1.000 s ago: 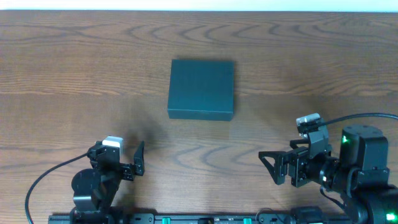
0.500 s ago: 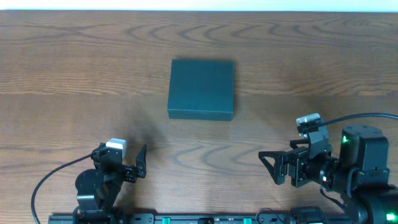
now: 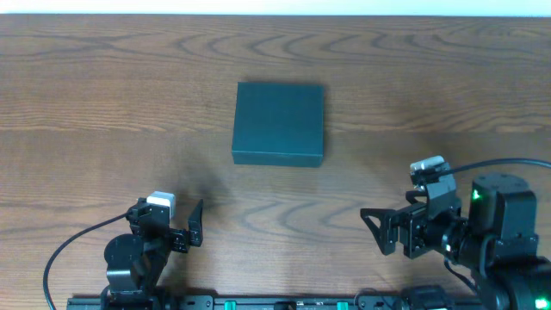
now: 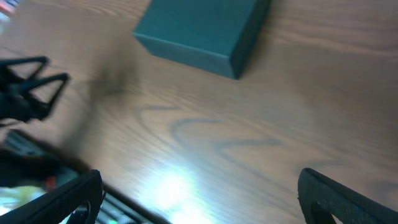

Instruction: Pack container

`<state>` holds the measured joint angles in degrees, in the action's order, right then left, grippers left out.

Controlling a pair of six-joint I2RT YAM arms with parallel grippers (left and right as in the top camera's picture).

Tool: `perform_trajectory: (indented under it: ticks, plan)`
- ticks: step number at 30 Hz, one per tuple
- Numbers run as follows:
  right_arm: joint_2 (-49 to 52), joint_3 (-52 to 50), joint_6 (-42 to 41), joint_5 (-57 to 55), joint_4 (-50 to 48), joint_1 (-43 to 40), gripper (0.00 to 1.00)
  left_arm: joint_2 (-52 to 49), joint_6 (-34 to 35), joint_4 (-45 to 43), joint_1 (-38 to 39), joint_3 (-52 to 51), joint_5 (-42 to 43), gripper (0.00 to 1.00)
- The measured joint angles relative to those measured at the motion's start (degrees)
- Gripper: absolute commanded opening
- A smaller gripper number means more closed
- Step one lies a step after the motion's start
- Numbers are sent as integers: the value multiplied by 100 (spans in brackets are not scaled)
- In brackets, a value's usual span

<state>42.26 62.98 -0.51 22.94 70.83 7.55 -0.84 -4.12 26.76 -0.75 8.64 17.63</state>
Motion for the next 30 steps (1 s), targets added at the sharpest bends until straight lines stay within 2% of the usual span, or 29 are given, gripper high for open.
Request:
perform_trajectory:
  ticks: [5,7,10,13,19,28,30]
  plan:
    - [-358,-2,133,-693,225,254,99,0,0,0,0,0,0,95]
    - [-507,-42,155,-833,20,262,99,0,0,2,0,0,0,95]
    - [-796,-490,181,-955,-1134,273,99,0,0,2,0,0,-2,95]
    - [-1272,-1620,223,-1038,-2708,291,99,0,0,9,0,2,0,95]
    - [-2223,-3748,245,-1123,-4076,398,99,0,0,9,0,2,0,95]
    - [-4087,-5368,245,-1147,-4175,402,99,0,0,11,0,2,0,95]
    - [-4122,-5473,243,-1150,-4177,402,99,0,0,11,0,2,0,95]
